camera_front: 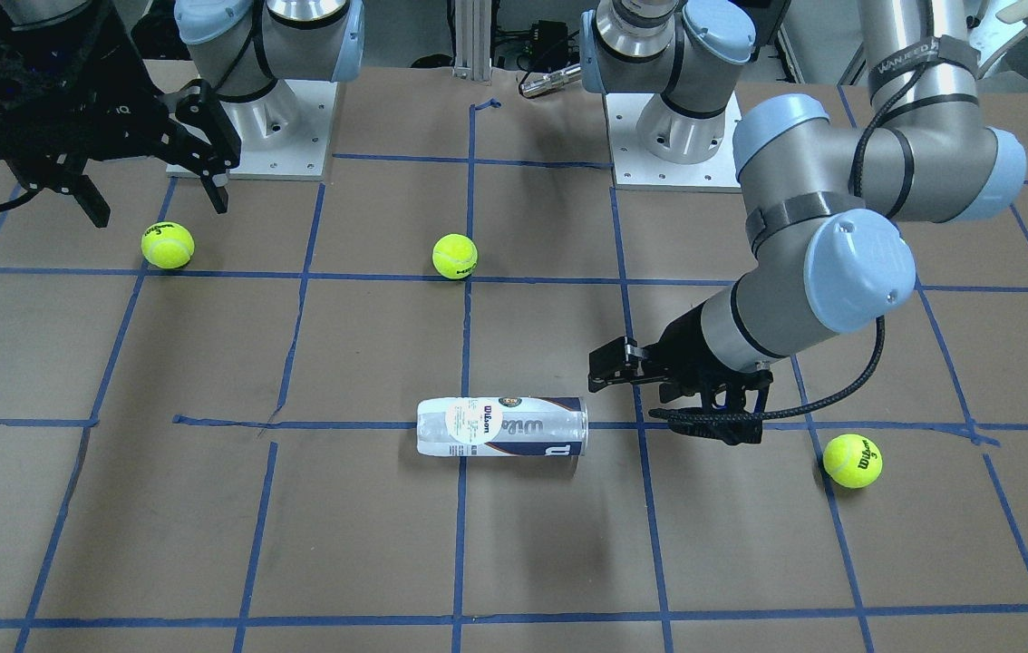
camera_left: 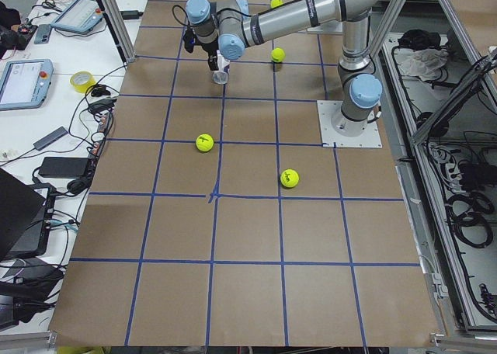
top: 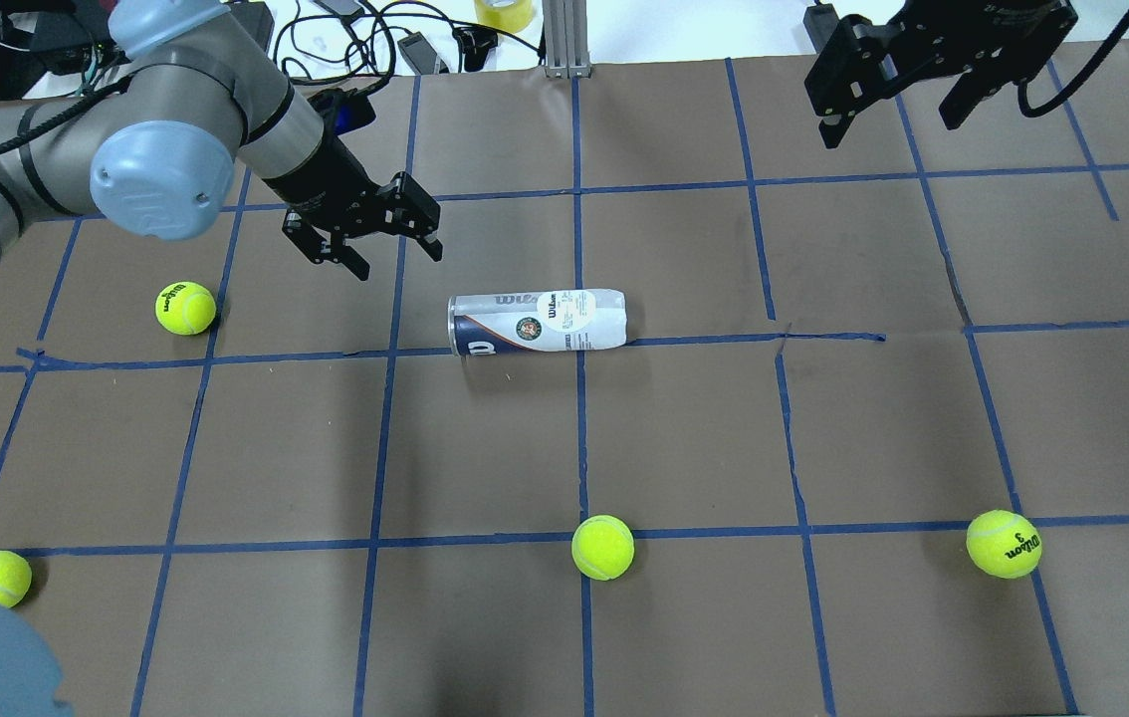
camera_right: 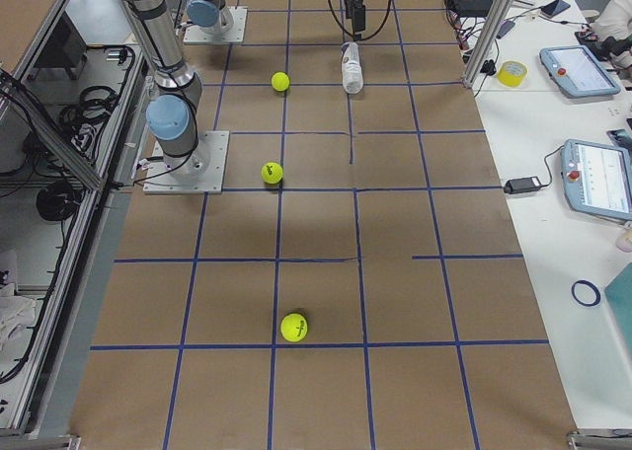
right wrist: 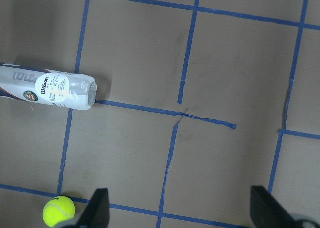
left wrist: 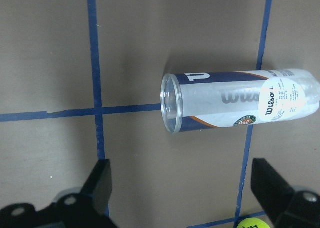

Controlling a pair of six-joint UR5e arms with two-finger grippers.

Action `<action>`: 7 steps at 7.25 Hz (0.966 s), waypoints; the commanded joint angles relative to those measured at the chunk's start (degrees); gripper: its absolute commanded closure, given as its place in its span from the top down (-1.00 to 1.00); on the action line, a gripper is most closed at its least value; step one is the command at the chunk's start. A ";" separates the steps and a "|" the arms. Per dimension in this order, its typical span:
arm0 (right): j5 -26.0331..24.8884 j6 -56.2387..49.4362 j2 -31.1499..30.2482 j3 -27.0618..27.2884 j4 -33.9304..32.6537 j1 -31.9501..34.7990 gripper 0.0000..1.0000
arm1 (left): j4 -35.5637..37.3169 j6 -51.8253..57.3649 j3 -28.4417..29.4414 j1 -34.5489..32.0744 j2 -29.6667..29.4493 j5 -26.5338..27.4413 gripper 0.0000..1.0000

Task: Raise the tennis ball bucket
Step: 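Reach the left gripper to the open end of the lying can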

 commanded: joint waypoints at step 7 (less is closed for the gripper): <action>-2.99 0.96 0.23 1.58 -3.30 -0.73 1.00 | 3.64 11.68 -3.20 1.78 -12.51 -23.28 0.21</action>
